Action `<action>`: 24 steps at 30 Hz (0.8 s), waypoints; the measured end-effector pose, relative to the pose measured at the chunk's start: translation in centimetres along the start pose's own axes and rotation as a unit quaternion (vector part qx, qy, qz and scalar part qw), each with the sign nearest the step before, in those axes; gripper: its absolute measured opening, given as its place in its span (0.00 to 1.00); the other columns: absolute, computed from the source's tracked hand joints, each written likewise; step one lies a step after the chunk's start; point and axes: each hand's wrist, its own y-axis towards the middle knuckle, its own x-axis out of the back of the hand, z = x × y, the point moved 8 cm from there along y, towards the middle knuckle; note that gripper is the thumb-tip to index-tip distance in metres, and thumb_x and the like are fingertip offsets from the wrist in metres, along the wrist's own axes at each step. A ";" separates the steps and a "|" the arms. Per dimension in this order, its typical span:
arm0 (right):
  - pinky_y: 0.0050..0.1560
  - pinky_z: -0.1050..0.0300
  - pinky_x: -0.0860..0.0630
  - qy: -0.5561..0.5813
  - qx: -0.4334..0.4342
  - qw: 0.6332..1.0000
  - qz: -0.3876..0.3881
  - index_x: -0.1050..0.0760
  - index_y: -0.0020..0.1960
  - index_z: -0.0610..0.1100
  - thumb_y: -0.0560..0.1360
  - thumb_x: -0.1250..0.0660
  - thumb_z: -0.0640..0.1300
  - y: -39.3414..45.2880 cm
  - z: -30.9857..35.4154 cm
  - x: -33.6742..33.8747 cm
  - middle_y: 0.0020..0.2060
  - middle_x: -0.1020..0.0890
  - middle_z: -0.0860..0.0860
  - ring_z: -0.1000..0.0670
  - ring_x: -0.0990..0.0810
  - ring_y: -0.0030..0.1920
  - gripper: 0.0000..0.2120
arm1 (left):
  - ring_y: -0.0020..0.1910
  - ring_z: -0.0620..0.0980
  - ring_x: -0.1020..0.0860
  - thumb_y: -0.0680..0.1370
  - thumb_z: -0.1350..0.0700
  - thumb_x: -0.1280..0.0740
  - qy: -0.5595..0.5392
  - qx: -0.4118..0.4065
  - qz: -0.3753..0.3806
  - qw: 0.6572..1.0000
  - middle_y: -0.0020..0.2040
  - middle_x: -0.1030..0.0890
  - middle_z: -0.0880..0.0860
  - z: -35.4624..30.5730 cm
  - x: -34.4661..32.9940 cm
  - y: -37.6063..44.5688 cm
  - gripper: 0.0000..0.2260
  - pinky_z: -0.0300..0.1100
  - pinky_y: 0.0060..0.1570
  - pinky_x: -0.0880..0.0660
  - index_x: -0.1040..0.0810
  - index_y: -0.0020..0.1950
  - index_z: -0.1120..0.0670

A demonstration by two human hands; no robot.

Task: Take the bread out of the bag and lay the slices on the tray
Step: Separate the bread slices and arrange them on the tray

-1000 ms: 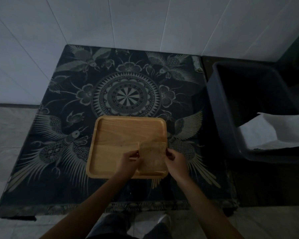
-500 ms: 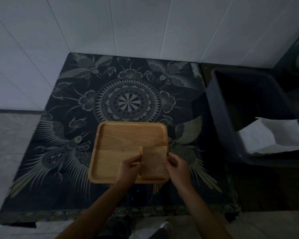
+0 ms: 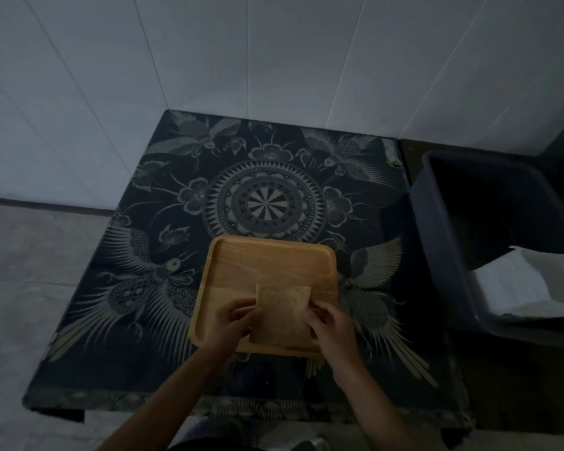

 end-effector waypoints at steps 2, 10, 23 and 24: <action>0.52 0.55 0.19 -0.016 0.003 1.000 0.007 0.20 0.60 0.54 0.76 0.28 0.54 0.3 0.5 -1.4 0.52 0.17 0.58 0.58 0.19 0.52 0.13 | 0.52 0.53 0.15 0.76 0.59 0.27 -0.001 -0.005 -0.008 1.000 0.51 0.13 0.55 -0.5 1.7 0.0 0.11 0.44 0.48 0.17 0.18 0.58 0.57; 0.51 0.57 0.18 -0.068 0.010 0.997 0.030 0.21 0.62 0.51 0.77 0.28 0.53 1.6 1.4 -7.1 0.51 0.17 0.58 0.58 0.18 0.51 0.15 | 0.49 0.51 0.14 0.75 0.59 0.25 0.056 -0.030 -0.082 0.995 0.46 0.13 0.54 -2.4 8.0 0.5 0.07 0.39 0.43 0.18 0.16 0.53 0.53; 0.40 0.67 0.27 -0.168 -0.021 0.985 0.027 0.23 0.61 0.46 0.81 0.32 0.46 3.3 -0.9 -12.7 0.46 0.22 0.60 0.63 0.24 0.44 0.10 | 0.47 0.43 0.16 0.74 0.55 0.25 0.235 -0.030 -0.118 0.964 0.47 0.14 0.48 -1.3 11.9 2.0 0.11 0.41 0.47 0.18 0.15 0.57 0.52; 0.42 0.66 0.27 -0.171 -0.024 0.985 0.026 0.23 0.62 0.45 0.80 0.32 0.45 3.4 -1.2 -12.9 0.45 0.22 0.59 0.62 0.23 0.44 0.11 | 0.46 0.40 0.17 0.74 0.56 0.25 0.249 -0.033 -0.117 0.961 0.46 0.14 0.46 -1.3 12.0 2.1 0.12 0.36 0.44 0.20 0.15 0.57 0.52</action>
